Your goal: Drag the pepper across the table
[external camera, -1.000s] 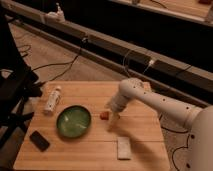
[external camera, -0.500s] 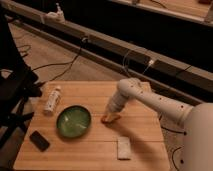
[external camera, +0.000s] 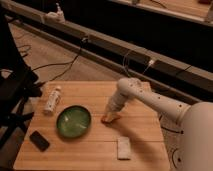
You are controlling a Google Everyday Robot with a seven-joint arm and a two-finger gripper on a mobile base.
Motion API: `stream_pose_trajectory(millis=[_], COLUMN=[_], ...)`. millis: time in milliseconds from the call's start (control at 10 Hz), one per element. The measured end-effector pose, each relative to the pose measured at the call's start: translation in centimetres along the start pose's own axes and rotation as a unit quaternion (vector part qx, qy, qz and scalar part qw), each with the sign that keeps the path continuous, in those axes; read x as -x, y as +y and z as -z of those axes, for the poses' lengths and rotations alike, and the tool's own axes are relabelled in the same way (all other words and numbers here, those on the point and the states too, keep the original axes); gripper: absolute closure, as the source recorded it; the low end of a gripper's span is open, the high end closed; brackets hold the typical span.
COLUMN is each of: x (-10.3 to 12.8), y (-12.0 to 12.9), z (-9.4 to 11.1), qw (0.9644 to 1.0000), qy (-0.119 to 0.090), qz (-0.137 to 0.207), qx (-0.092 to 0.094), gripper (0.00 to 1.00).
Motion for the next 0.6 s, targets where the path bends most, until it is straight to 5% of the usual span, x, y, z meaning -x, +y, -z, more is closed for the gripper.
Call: stream_pose_trajectory(millis=[600], x=[-5.5], y=[-1.1], z=[2.8], qw=[0.9980], qy=[0.039], qz=[-0.043], qx=[-0.027], gripper=[1.00])
